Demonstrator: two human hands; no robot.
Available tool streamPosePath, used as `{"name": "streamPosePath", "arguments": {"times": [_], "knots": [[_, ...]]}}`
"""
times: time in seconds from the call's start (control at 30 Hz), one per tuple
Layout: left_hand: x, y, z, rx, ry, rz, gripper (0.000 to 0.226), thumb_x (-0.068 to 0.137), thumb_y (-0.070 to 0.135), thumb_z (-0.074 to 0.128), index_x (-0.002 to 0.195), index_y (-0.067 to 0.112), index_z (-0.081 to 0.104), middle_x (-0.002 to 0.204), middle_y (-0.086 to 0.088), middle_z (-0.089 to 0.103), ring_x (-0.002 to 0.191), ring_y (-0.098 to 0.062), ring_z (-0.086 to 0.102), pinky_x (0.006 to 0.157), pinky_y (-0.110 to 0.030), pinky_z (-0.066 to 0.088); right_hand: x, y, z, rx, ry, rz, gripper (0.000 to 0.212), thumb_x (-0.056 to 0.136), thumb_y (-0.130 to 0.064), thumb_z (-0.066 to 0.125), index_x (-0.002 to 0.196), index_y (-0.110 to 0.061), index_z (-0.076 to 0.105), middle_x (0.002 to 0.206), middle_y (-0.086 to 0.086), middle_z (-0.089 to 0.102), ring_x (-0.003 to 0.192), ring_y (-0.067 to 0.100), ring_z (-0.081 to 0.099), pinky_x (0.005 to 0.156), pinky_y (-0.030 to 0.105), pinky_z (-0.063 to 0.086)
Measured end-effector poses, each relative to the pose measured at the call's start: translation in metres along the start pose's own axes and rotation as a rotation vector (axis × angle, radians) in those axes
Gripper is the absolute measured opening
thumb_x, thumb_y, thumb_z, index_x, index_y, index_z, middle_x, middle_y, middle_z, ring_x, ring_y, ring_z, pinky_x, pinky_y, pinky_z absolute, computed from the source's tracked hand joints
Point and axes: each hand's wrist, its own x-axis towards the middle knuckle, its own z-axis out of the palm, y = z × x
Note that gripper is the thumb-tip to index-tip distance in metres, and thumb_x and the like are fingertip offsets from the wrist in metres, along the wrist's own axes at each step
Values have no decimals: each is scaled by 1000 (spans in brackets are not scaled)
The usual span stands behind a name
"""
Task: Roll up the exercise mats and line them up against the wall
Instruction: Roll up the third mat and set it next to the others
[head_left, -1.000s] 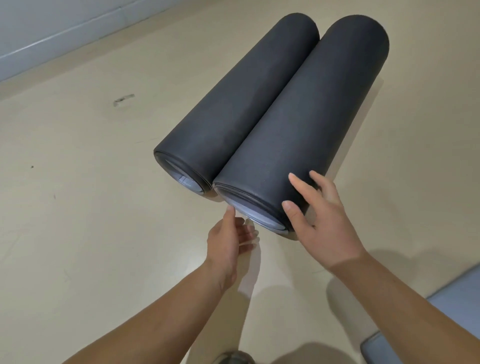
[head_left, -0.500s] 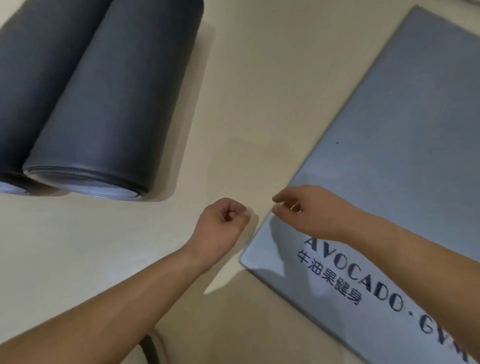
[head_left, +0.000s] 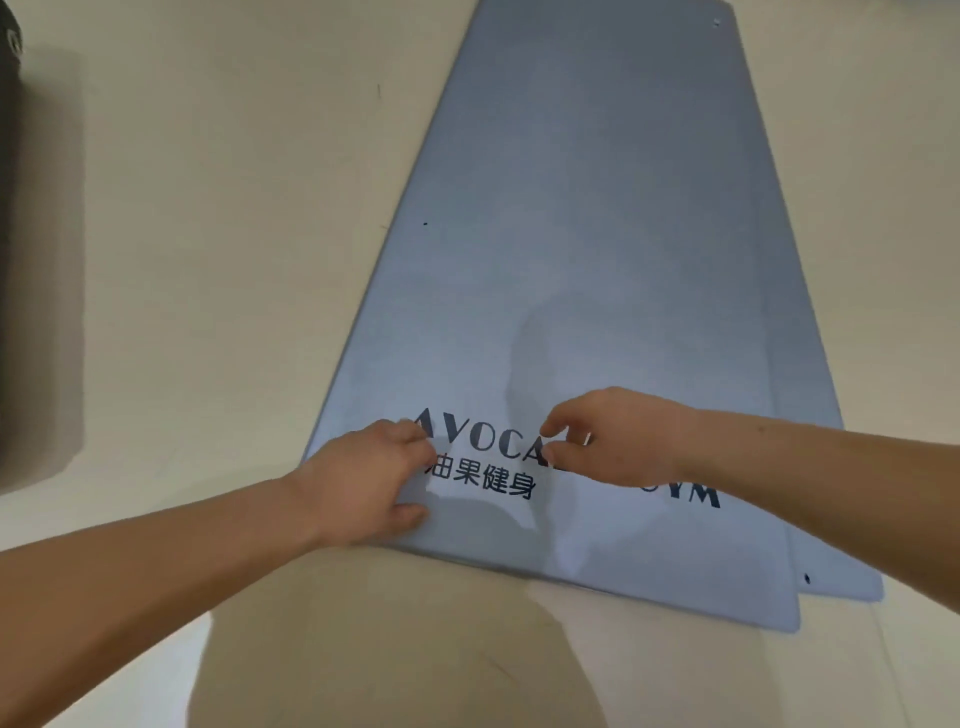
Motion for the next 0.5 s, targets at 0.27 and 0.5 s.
{"name": "streamPosePath", "arguments": {"times": [0.27,0.5], "knots": [[9,9,36,424,11,218,88,60,66,85,128,16,59,139,-14,55,124,-37,55,93,-50,55,-1,41,81,205,-40,40,47,97,-52,62,141,-37,57,129,-10,64,116,10,61,104,32,48],[-2,21,9,322,211,441,11,93,32,60,99,24,57,96,0,59,86,-26,60,62,-39,53,-17,42,104,106,-11,-72,68,82,-66,74,141,-44,50,133,-20,47,124,8,51,102,30,46]]}}
